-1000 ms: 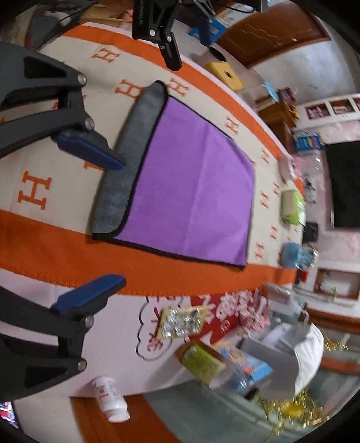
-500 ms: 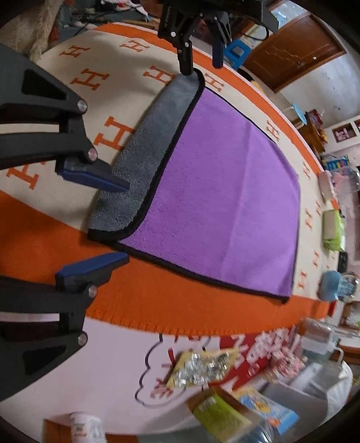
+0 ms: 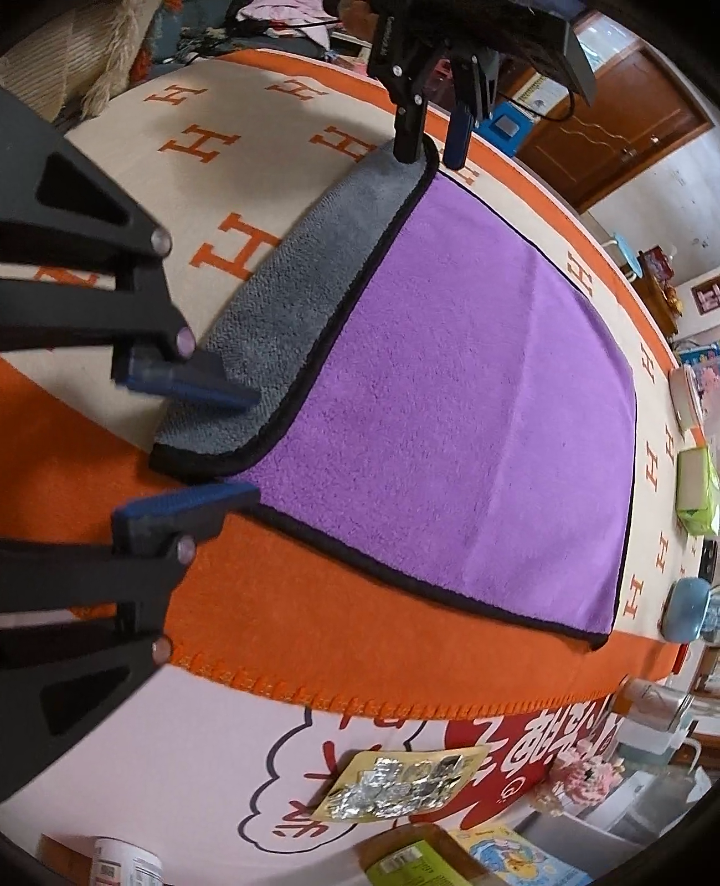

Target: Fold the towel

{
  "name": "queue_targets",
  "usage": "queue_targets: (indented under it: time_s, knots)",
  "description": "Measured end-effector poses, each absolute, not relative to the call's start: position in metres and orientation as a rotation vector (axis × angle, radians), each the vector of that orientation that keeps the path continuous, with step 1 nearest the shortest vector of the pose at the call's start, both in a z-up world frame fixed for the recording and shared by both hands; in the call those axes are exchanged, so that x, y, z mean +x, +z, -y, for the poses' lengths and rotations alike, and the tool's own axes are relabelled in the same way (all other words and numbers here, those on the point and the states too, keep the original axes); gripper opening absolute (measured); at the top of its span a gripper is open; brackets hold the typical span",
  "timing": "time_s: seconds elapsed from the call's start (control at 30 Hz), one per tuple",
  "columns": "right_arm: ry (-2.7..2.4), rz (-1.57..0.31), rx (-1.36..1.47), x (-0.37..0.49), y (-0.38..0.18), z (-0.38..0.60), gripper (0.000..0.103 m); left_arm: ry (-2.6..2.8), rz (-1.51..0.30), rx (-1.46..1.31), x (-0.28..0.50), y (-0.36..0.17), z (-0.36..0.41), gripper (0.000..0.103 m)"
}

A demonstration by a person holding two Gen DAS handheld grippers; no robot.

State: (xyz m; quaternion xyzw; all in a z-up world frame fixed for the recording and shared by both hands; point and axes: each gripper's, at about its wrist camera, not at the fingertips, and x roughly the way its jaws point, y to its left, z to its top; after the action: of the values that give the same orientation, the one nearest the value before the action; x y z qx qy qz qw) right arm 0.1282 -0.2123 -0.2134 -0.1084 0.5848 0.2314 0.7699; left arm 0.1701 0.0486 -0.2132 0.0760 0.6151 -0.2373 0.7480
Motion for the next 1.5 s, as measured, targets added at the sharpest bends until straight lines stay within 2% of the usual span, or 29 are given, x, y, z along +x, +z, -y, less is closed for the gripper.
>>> queue_targets:
  time_s: [0.17, 0.4, 0.5, 0.57, 0.7, 0.97, 1.5]
  knots:
    - [0.498, -1.249, -0.270, 0.127, -0.214, 0.209, 0.013, -0.554, -1.364, 0.176, 0.166, -0.218, -0.048, 0.047]
    - [0.490, -1.247, -0.272, 0.126, -0.214, 0.209, 0.011, -0.554, -1.397, 0.144, 0.167, -0.227, -0.055, 0.039]
    - [0.481, -1.250, -0.266, 0.124, -0.213, 0.209, 0.010, -0.547, -1.404, 0.132, 0.168, -0.228, -0.059, 0.028]
    - [0.476, -1.249, -0.266, 0.124, -0.213, 0.208, 0.009, -0.542, -1.404, 0.146, 0.166, -0.227, -0.060, 0.016]
    - [0.459, -1.242, -0.269, 0.121, -0.212, 0.206, 0.006, -0.531, -1.384, 0.169, 0.161, -0.225, -0.057, 0.007]
    - [0.415, -1.195, -0.262, 0.113, -0.191, 0.206, 0.005, -0.478, -1.341, 0.224, 0.149, -0.210, -0.046, 0.005]
    - [0.291, -0.961, -0.189, 0.149, -0.082, 0.205, 0.005, -0.264, -1.111, 0.261, 0.197, -0.099, -0.036, 0.005]
